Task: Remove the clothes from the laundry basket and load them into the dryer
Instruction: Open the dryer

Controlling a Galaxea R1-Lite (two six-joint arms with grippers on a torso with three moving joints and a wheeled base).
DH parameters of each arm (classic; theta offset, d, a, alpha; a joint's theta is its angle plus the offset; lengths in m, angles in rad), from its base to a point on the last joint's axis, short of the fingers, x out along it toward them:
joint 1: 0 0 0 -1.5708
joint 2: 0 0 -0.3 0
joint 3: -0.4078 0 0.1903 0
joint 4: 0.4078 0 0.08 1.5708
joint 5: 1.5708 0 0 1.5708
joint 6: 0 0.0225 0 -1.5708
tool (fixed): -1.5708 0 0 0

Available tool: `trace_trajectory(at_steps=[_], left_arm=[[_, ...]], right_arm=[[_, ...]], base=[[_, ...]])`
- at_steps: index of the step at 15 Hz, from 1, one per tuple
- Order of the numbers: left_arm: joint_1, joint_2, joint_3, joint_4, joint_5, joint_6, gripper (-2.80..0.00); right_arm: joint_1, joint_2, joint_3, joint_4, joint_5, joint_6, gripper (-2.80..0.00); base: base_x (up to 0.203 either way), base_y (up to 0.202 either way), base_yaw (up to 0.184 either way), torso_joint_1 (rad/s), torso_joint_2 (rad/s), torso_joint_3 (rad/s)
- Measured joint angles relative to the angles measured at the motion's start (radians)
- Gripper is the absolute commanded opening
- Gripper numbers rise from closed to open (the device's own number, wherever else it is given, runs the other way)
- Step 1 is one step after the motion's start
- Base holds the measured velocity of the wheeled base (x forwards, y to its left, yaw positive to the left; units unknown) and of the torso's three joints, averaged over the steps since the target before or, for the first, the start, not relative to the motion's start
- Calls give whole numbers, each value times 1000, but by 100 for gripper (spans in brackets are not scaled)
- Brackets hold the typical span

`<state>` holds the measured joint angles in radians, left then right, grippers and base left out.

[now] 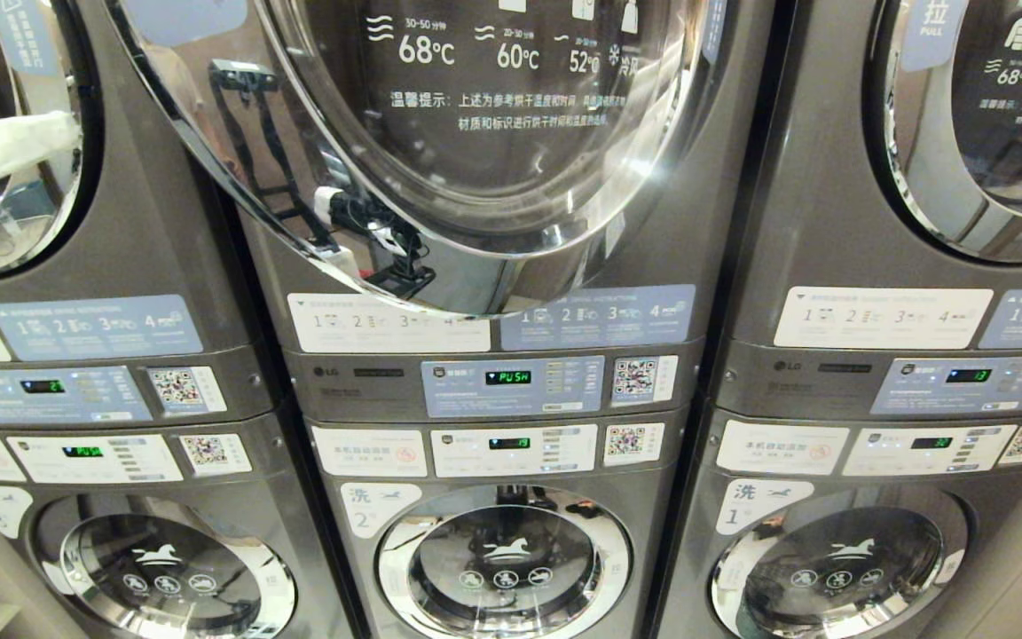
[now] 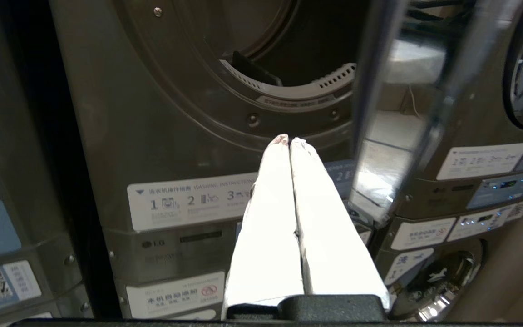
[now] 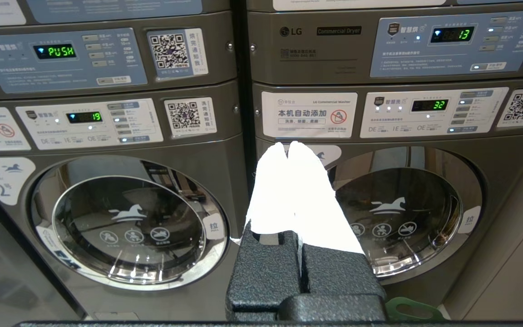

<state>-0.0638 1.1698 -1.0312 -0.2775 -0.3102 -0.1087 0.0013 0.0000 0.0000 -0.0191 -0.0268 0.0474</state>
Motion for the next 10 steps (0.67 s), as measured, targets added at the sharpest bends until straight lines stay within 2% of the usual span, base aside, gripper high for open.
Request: trace_trajectory(at_steps=[2,6,10], left_arm=[[-1,65,-23,-67,3,1,-280],[-26,164,-115,-85,2,1,-280],[-142,203,-157,-87,3,4,-280]], right_arm=[[0,0,0,0,0,1,-280],[0,0,0,0,1,-1,-280],[0,0,0,0,1,-1,-280]], base=[[0,0,0,0,0,0],[0,0,0,0,0,0],[0,0,0,0,0,0]])
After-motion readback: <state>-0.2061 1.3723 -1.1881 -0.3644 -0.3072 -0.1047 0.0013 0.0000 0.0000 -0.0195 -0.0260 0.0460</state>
